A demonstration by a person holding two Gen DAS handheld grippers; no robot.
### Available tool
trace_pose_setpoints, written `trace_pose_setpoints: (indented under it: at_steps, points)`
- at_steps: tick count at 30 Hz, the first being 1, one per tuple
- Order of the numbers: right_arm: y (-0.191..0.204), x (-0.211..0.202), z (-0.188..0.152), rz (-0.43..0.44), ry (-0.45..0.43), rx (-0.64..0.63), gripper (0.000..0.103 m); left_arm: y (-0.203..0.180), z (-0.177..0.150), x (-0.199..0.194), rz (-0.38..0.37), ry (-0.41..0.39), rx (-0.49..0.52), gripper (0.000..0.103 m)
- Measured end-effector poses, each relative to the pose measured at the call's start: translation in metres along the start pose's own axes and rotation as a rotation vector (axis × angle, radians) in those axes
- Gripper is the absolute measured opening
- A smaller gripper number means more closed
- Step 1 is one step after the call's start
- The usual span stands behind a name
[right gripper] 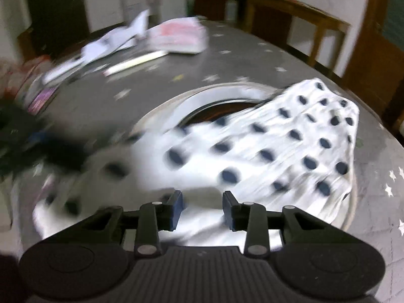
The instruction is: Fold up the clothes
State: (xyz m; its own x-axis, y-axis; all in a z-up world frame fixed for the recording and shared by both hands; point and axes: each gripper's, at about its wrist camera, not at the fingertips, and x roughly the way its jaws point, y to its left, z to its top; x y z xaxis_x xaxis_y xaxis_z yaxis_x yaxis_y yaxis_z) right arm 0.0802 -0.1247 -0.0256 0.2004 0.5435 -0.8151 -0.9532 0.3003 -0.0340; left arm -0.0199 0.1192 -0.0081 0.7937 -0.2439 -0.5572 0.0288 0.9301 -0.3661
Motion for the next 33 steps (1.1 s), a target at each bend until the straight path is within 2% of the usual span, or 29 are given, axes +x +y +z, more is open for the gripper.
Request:
trace_pose_setpoints:
  at_steps: [5,10,19,22,27,29,33]
  points:
    - [0.031,-0.018,-0.031,-0.037,0.018,-0.112,0.036,-0.004,-0.008,0.021,0.01,0.066,0.03,0.008]
    - [0.038,-0.026,-0.037,-0.039,0.0,-0.105,0.036,-0.003,-0.02,0.024,0.035,0.127,0.048,0.008]
    - [0.039,-0.032,-0.039,-0.011,-0.052,-0.05,0.038,-0.015,0.006,0.023,0.026,0.059,0.08,0.008]
    - [0.023,-0.033,-0.039,-0.024,-0.078,0.007,0.038,-0.01,0.013,0.034,0.042,0.068,0.066,0.008]
    - [-0.028,-0.026,-0.034,-0.123,-0.116,0.171,0.038,0.001,0.022,0.053,0.058,0.094,0.045,0.008]
    - [-0.051,-0.019,-0.038,-0.166,-0.112,0.25,0.037,0.005,0.022,0.059,0.075,0.109,0.037,0.008]
    - [-0.092,-0.012,-0.058,-0.187,-0.117,0.387,0.036,0.015,0.022,0.07,0.108,0.138,0.022,0.008]
